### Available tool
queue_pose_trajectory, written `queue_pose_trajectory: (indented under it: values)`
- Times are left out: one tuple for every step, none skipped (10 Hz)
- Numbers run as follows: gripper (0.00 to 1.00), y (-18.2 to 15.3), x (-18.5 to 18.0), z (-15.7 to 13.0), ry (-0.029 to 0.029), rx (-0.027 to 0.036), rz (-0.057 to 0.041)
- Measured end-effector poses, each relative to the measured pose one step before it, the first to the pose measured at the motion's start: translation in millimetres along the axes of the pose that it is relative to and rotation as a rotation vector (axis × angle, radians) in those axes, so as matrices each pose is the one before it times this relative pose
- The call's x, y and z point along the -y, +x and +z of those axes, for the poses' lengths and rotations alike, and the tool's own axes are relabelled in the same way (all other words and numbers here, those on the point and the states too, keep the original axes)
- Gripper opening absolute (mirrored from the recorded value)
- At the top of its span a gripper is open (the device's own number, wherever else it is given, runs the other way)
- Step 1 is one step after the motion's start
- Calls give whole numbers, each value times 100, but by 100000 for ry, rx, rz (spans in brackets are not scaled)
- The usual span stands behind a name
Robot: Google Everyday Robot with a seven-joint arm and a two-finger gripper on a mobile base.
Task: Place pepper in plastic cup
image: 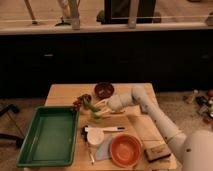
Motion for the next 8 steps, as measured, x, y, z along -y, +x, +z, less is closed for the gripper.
queue_pose_trajectory:
  values:
    - [51, 2, -100, -209, 127, 635, 154]
    - [61, 35, 7, -188, 393, 327, 125]
    - [73, -70, 9, -158, 162, 395, 42]
    - [78, 31, -81, 7, -253, 215, 147]
    - [79, -63, 52, 18, -32, 277, 50]
    - [79, 17, -47, 67, -328, 275, 152]
    - [79, -28, 46, 23, -40, 174, 108]
    - [79, -7, 18, 29, -58, 103, 357]
